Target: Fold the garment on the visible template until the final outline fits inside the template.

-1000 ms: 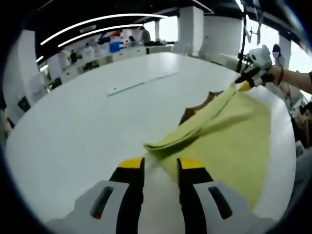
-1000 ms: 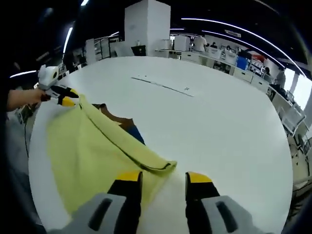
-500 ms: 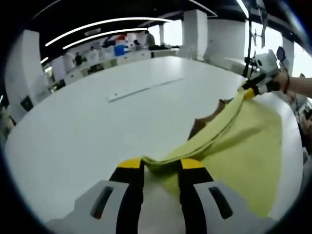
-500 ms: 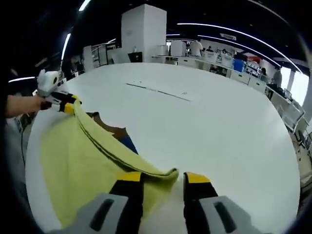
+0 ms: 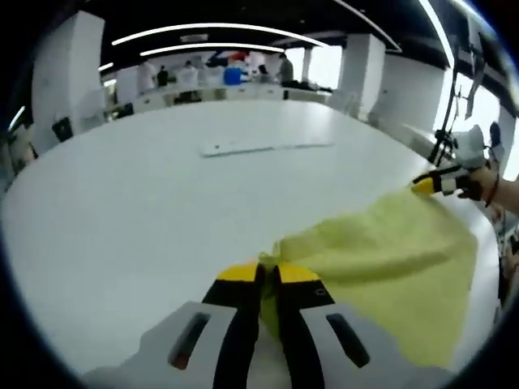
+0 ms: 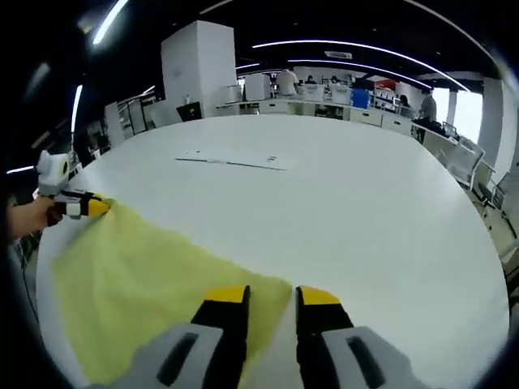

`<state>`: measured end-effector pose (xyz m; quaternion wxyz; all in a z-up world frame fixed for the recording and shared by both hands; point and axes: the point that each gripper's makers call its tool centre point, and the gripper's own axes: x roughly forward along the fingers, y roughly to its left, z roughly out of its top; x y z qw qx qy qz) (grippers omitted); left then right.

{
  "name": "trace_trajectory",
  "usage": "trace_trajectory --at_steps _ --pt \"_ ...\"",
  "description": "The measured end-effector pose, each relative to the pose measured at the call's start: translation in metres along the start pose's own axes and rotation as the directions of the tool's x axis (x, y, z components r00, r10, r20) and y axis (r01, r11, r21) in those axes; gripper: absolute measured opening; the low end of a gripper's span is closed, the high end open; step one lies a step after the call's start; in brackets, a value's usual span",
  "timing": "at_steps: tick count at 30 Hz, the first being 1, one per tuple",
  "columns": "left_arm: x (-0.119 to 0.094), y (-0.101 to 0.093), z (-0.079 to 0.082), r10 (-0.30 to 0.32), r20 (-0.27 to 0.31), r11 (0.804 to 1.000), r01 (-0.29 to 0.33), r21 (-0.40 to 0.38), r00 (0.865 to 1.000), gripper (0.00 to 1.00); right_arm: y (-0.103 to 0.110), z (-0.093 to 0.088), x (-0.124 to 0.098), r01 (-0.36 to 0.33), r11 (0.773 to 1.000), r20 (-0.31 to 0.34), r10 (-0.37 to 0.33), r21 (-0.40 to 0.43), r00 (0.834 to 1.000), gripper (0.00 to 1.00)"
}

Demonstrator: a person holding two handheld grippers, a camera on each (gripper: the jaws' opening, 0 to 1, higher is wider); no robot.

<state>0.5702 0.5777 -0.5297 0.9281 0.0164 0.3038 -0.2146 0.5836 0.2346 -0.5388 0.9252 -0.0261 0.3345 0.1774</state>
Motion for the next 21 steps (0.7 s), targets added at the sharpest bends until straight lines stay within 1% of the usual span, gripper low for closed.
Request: trace_trajectory --at_steps 1,2,3,4,5,8,11,13,14,16,18,21 --pt "-0.001 0.001 -0.001 0.014 -0.006 1.000 -0.014 -0.002 1.000 0.04 -0.001 0.000 0.000 0.001 1.000 0.002 -0.001 0.011 1.000 0.19" --pt "-0.002 0.006 -0.004 0.048 -0.030 0.999 -0.048 -0.004 0.998 0.04 0.002 0.001 -0.001 0.001 1.000 0.004 -0.001 0.022 1.000 0.19" --pt "0.000 0.007 -0.005 0.052 -0.032 0.999 -0.052 0.001 0.998 0.05 0.002 0.001 -0.002 0.001 1.000 0.004 -0.001 0.028 1.000 0.19" --pt "0.000 0.011 -0.007 0.071 -0.046 0.997 -0.071 -0.002 0.996 0.05 0.005 0.001 -0.004 -0.001 0.999 0.004 0.001 0.035 1.000 0.19" --pt "0.001 0.008 -0.005 0.066 -0.035 0.998 -0.066 -0.007 0.997 0.06 0.005 0.001 -0.004 -0.002 0.999 0.004 0.002 0.044 1.000 0.19" --pt "0.000 0.008 -0.006 0.083 -0.054 0.997 -0.083 0.002 0.995 0.08 0.004 0.001 -0.003 0.000 0.997 0.006 0.000 0.073 1.000 0.21" --pt "-0.003 0.010 -0.003 0.088 -0.050 0.996 -0.087 0.015 0.995 0.13 0.004 0.001 -0.004 0.004 0.996 0.003 -0.005 0.091 1.000 0.28" --pt "-0.008 0.009 0.001 0.084 -0.040 0.996 -0.084 0.008 0.996 0.18 0.011 0.002 -0.008 -0.002 0.994 0.007 0.002 0.112 1.000 0.34" --pt "-0.009 0.008 0.002 0.084 -0.037 0.996 -0.083 0.008 0.996 0.22 0.010 0.003 -0.007 -0.009 0.994 0.010 0.008 0.113 1.000 0.37" --pt "-0.016 0.005 0.005 0.081 -0.028 0.997 -0.081 0.012 0.996 0.27 0.013 0.007 -0.009 -0.020 0.993 0.022 0.017 0.113 1.000 0.44" --pt "-0.018 0.007 0.009 0.083 -0.017 0.997 -0.082 0.014 0.996 0.34 0.017 0.010 -0.014 -0.026 0.994 0.031 0.023 0.107 0.999 0.51" --pt "-0.028 0.001 0.014 0.071 0.006 0.997 -0.071 -0.002 0.997 0.40 0.021 0.015 -0.020 -0.040 0.994 0.043 0.036 0.100 0.998 0.57"
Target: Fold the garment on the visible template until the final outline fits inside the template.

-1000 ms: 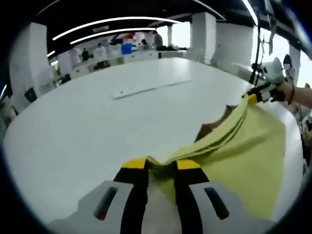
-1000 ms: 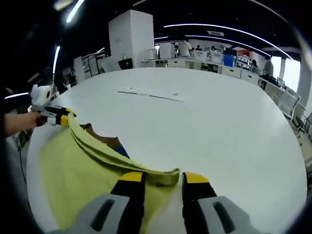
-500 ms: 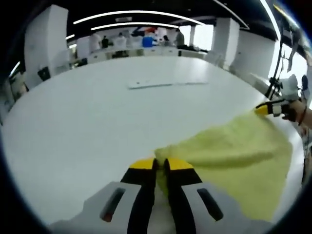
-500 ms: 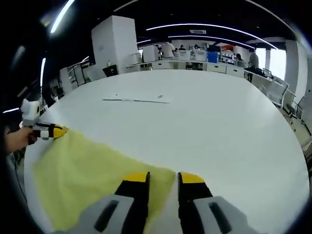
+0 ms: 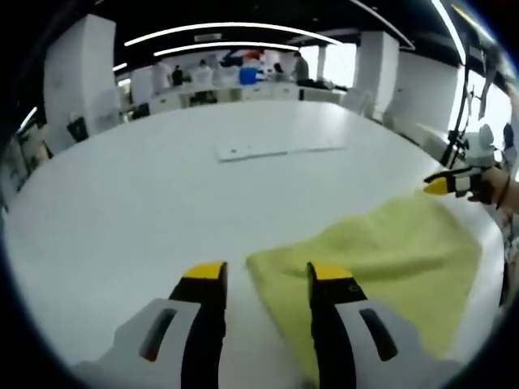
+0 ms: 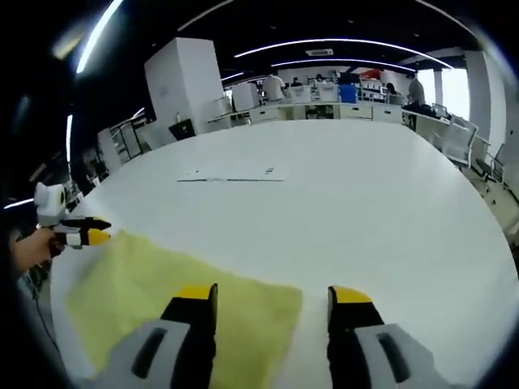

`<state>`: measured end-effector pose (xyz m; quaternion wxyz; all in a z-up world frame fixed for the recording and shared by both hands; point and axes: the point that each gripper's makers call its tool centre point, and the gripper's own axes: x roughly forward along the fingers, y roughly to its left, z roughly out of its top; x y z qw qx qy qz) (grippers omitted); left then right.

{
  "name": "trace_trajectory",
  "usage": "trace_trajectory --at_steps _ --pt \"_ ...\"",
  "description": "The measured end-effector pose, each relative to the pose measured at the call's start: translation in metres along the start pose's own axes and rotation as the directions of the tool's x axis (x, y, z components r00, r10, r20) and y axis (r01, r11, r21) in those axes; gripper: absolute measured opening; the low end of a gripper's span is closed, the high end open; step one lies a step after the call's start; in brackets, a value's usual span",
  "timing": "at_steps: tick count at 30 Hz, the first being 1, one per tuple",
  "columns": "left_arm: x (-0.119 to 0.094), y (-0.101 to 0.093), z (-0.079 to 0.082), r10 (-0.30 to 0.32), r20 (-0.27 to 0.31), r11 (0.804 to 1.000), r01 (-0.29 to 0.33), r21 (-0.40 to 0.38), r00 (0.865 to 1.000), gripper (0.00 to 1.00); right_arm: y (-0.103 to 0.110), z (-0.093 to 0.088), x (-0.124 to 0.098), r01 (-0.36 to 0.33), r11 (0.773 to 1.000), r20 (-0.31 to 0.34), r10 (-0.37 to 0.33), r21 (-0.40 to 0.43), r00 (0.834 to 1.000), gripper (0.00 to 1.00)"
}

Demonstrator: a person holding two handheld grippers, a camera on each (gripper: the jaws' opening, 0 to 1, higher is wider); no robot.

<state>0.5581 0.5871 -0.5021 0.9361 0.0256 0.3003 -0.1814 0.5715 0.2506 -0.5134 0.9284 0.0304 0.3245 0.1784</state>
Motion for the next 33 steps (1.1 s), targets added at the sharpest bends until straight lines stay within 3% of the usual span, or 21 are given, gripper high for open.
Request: trace_trajectory --at_steps 7,10,13,22,33 --pt "-0.016 -0.007 0.006 -0.037 0.037 0.999 0.038 -0.021 0.999 0.56 0.011 -0.003 -0.015 -0.041 0.999 -0.032 0.040 -0.006 0.999 0.72" --pt "-0.028 -0.019 0.011 -0.068 0.097 0.995 0.075 -0.068 0.993 0.64 0.019 -0.007 -0.025 -0.064 0.998 -0.055 0.064 -0.001 0.996 0.76" --pt "-0.036 -0.023 0.012 -0.095 0.123 0.994 0.101 -0.042 0.988 0.70 0.025 -0.012 -0.035 -0.085 0.996 -0.066 0.083 -0.018 0.994 0.78" --pt "-0.065 -0.037 -0.007 -0.161 0.085 0.986 0.158 0.049 0.983 0.78 0.054 -0.027 -0.068 -0.159 0.987 -0.089 0.156 -0.034 0.984 0.81" --pt "-0.105 -0.051 -0.037 -0.231 0.041 0.968 0.225 0.107 0.972 0.79 0.069 -0.058 -0.097 -0.226 0.973 -0.135 0.219 -0.040 0.966 0.81"
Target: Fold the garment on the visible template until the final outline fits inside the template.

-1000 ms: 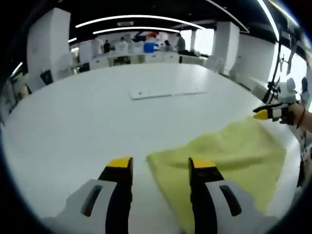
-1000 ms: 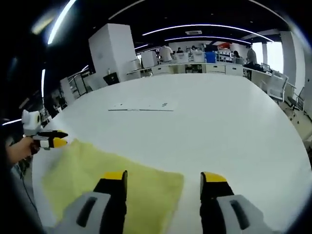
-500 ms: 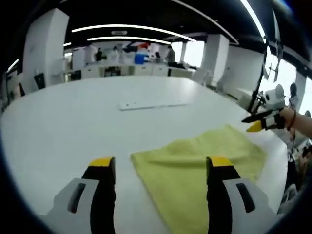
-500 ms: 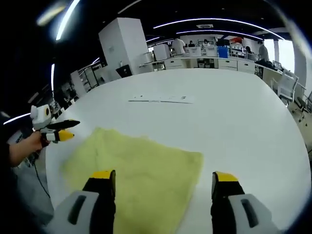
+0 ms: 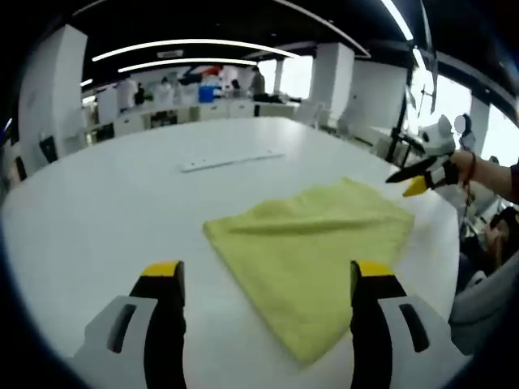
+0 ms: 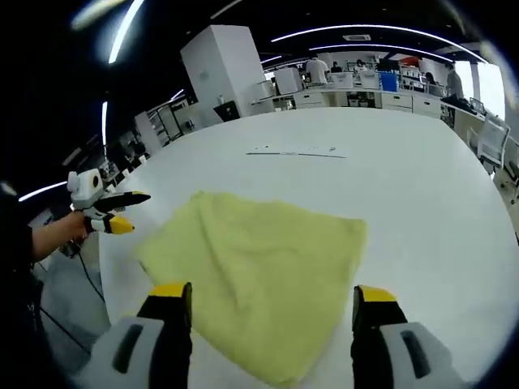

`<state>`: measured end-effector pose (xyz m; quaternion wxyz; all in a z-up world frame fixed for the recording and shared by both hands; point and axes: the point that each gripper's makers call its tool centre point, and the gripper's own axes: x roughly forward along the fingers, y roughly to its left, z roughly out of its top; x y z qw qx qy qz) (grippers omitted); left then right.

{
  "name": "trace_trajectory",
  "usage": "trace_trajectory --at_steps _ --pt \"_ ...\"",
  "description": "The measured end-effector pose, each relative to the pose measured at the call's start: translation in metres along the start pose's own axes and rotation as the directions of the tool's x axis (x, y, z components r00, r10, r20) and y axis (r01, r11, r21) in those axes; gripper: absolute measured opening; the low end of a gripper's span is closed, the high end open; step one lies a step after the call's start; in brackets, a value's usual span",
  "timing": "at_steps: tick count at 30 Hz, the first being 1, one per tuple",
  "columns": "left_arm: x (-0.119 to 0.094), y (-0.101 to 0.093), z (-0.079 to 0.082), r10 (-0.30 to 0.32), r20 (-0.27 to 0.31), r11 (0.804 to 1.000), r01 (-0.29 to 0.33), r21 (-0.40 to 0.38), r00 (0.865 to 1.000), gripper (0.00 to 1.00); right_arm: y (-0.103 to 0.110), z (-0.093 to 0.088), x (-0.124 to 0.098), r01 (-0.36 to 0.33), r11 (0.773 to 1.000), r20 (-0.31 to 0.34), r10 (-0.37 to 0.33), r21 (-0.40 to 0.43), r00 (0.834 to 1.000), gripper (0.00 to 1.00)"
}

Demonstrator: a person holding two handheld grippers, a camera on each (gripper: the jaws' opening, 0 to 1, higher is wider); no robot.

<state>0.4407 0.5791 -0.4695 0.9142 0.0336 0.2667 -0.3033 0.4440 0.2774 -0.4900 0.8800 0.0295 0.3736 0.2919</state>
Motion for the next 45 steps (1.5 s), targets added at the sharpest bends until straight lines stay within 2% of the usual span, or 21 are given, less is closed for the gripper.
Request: trace_trajectory --at_steps 5,11,18,22,26,28,31,38,45 --pt "-0.011 -0.016 -0.016 -0.044 -0.035 0.999 0.045 0.017 0.998 0.74 0.007 -0.017 -0.010 -0.004 1.000 -0.024 0.004 -0.014 1.000 0.80" --pt "-0.016 -0.020 -0.036 -0.042 -0.073 0.999 0.043 0.007 0.996 0.69 0.017 -0.031 -0.021 -0.020 1.000 -0.027 0.020 0.009 0.999 0.74" --pt "-0.021 -0.023 -0.051 -0.053 -0.103 0.999 0.052 -0.011 0.993 0.54 0.023 -0.042 -0.027 -0.027 0.999 -0.020 0.028 0.037 0.999 0.72" --pt "-0.022 -0.020 -0.062 -0.052 -0.116 0.998 0.049 -0.032 0.992 0.49 0.024 -0.053 -0.030 -0.017 0.999 -0.035 0.018 0.039 0.999 0.68" --pt "-0.021 -0.023 -0.070 -0.057 -0.152 0.998 0.054 -0.019 0.987 0.45 0.019 -0.062 -0.032 0.004 1.000 -0.050 -0.002 0.022 0.999 0.60" --pt "-0.020 -0.024 -0.074 -0.062 -0.162 0.998 0.060 -0.019 0.985 0.40 0.017 -0.066 -0.034 0.024 0.999 -0.054 -0.022 0.021 0.998 0.58" --pt "-0.016 -0.026 -0.078 -0.067 -0.173 0.998 0.066 -0.012 0.983 0.39 0.011 -0.072 -0.034 0.035 0.999 -0.057 -0.033 0.042 0.998 0.55" --pt "-0.014 -0.024 -0.078 -0.064 -0.167 0.998 0.059 -0.033 0.984 0.34 0.006 -0.079 -0.033 0.046 0.998 -0.043 -0.044 0.039 0.998 0.36" --pt "-0.012 -0.027 -0.081 -0.076 -0.164 0.997 0.073 -0.020 0.984 0.23 0.004 -0.080 -0.032 0.047 0.998 -0.022 -0.046 0.047 0.999 0.17"
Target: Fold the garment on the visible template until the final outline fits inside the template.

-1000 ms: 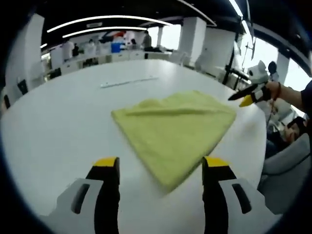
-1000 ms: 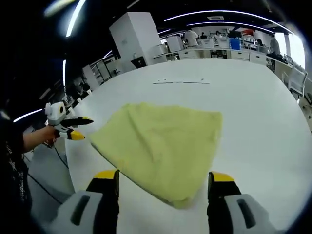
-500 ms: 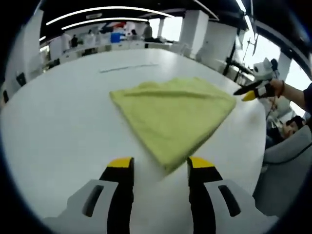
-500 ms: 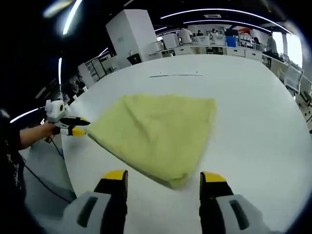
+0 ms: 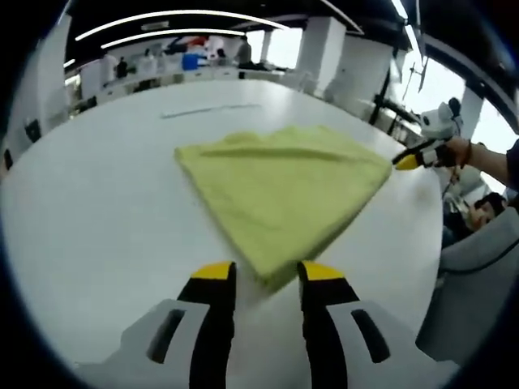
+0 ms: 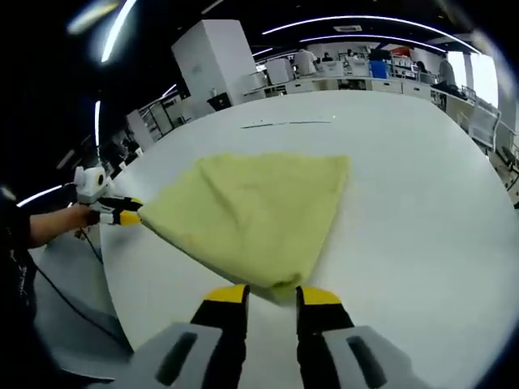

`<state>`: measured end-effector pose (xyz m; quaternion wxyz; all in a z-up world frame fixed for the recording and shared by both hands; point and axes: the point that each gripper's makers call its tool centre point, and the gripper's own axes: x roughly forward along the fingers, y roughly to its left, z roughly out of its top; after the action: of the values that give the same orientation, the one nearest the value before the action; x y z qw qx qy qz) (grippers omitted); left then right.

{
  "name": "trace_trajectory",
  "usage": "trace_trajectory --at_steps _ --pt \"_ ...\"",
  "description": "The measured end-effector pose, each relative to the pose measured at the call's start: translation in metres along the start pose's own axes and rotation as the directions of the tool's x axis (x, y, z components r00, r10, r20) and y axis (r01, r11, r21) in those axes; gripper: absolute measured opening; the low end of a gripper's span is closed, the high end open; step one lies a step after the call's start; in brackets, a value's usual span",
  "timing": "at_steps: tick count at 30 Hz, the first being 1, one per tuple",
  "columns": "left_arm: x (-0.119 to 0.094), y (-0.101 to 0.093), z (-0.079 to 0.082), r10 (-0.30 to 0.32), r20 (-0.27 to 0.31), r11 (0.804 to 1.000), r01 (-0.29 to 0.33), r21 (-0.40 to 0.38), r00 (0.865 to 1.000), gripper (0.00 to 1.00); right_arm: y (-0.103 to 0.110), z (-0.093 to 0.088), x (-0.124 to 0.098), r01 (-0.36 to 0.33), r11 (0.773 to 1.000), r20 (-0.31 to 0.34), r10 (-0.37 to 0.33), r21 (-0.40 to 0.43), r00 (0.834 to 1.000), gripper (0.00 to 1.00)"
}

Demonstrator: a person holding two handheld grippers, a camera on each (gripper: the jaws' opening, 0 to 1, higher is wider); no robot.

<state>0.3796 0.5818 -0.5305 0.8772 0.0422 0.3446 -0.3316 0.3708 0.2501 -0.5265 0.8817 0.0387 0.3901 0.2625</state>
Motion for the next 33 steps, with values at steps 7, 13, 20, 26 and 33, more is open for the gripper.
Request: trace_trajectory --at_steps 7,13,20,26,33 --pt "0.001 -0.004 0.001 -0.010 0.007 1.000 0.010 -0.026 1.000 0.15 -0.002 0.000 -0.002 0.009 1.000 0.025 -0.010 0.028 1.000 0.05" --pt "0.003 -0.004 -0.001 -0.008 0.005 1.000 0.008 -0.014 1.000 0.09 -0.011 -0.001 0.001 0.017 0.999 0.038 -0.018 0.027 0.999 0.00" --pt "0.004 -0.009 0.001 -0.009 0.011 1.000 0.009 0.005 1.000 0.05 -0.011 0.001 0.001 0.017 1.000 0.041 -0.018 0.022 0.999 0.00" --pt "0.004 -0.008 0.002 -0.015 0.005 1.000 0.015 0.011 1.000 0.03 -0.022 0.008 -0.007 0.045 0.999 0.049 -0.045 0.007 0.998 0.00" --pt "0.003 -0.010 0.004 -0.020 0.001 1.000 0.020 0.021 1.000 0.03 -0.020 0.007 -0.013 0.032 0.998 0.019 -0.031 -0.049 0.999 0.00"
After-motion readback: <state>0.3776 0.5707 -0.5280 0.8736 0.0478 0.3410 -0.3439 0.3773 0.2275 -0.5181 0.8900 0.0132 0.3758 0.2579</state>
